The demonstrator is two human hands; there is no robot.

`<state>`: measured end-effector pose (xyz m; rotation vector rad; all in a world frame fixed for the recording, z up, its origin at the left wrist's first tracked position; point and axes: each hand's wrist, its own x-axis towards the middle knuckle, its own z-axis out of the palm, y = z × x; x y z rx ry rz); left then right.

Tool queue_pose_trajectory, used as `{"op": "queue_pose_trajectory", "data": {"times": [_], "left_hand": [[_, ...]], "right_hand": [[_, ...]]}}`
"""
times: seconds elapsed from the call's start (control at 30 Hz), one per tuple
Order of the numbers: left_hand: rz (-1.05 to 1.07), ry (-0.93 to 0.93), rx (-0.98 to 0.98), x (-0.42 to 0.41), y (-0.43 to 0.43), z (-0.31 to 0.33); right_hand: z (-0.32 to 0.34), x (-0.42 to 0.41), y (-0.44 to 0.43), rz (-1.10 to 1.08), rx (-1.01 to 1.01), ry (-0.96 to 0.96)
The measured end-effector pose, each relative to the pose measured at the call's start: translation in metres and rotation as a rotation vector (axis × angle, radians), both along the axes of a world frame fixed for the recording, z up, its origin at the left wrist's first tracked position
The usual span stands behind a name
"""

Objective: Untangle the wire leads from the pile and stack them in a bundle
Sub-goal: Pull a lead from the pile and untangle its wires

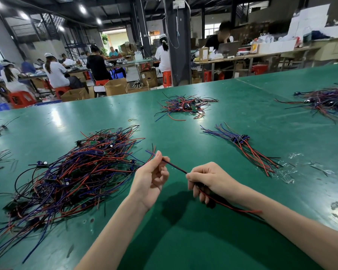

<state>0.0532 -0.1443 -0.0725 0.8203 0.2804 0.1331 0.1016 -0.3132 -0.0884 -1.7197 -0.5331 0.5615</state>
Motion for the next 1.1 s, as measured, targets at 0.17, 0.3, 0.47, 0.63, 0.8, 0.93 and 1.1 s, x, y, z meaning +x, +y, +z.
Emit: {"op": "queue_pose_trajectory", "data": {"times": [0.17, 0.3, 0.47, 0.63, 0.8, 0.93, 1.1], "left_hand": [[0.068, 0.016, 0.05, 0.001, 0.009, -0.002], [0.186, 0.013, 0.061, 0.004, 0.015, -0.002], [0.192, 0.03, 0.096, 0.003, 0.019, -0.002], [0.176, 0.058, 0.035, 0.004, 0.019, 0.0], [0.189, 0.055, -0.032, 0.005, 0.025, 0.002], [0.153, 0.057, 0.003, 0.005, 0.029, 0.002], [0.167, 0.073, 0.063, 0.005, 0.035, 0.002]], "right_hand": [[-0.002, -0.005, 0.003, 0.03, 0.005, -0.024], [-0.004, -0.003, -0.001, -0.004, -0.019, -0.021], [-0.004, 0.001, 0.0, -0.034, -0.039, -0.03], [-0.003, 0.002, -0.002, -0.043, -0.047, -0.032], [-0.004, 0.0, 0.001, 0.011, -0.067, -0.061], [-0.002, -0.002, 0.0, 0.049, -0.043, -0.03], [0.0, -0.005, 0.0, 0.136, 0.023, 0.027]]}}
